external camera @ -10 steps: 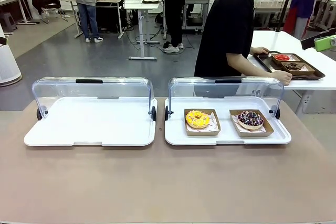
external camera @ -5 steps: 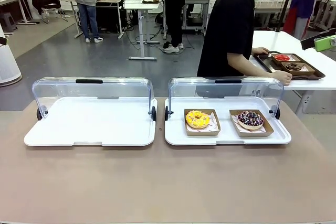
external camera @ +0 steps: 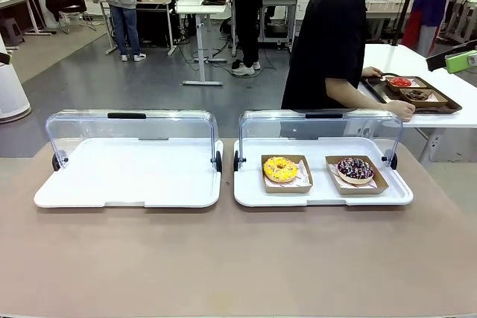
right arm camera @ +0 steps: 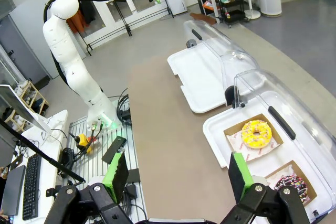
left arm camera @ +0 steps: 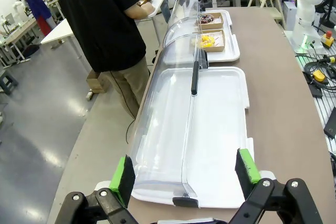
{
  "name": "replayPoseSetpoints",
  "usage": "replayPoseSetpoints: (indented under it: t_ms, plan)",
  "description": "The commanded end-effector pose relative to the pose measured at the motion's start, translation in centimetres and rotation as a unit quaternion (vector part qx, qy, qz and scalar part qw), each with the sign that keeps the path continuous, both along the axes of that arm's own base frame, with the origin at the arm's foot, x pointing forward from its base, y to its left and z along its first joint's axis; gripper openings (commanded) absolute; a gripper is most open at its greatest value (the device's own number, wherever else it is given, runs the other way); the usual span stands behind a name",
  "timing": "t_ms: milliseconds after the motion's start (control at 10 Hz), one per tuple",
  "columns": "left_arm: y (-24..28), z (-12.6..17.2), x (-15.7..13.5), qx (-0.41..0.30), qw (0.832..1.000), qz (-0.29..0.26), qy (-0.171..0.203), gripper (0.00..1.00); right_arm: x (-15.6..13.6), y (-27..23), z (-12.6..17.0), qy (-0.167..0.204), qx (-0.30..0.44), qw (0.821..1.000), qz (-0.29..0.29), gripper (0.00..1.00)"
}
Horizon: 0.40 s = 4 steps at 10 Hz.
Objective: Provide the desired donut to the person.
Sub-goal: Place the picked Paper togo box onto the Handle tray extended by the person.
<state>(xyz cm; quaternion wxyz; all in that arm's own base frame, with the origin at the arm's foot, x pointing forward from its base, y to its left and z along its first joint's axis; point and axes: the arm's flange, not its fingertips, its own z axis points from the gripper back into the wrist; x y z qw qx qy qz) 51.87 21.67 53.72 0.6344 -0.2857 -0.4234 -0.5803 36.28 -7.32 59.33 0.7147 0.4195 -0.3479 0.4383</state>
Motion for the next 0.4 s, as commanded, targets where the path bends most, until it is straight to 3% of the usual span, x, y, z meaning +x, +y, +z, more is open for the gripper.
replayPoseSetpoints:
  t_ms: [0,300]
  plan:
    - [0.02,0.13,0.03,0.001,1.0,0.002,-0.003,1.0,0.08,0.2,0.13,-0.006,0.007,1.0,0.004,1.0]
    - [0.02,0.13,0.03,0.001,1.0,0.002,-0.003,1.0,0.08,0.2,0.13,-0.006,0.007,1.0,0.004,1.0]
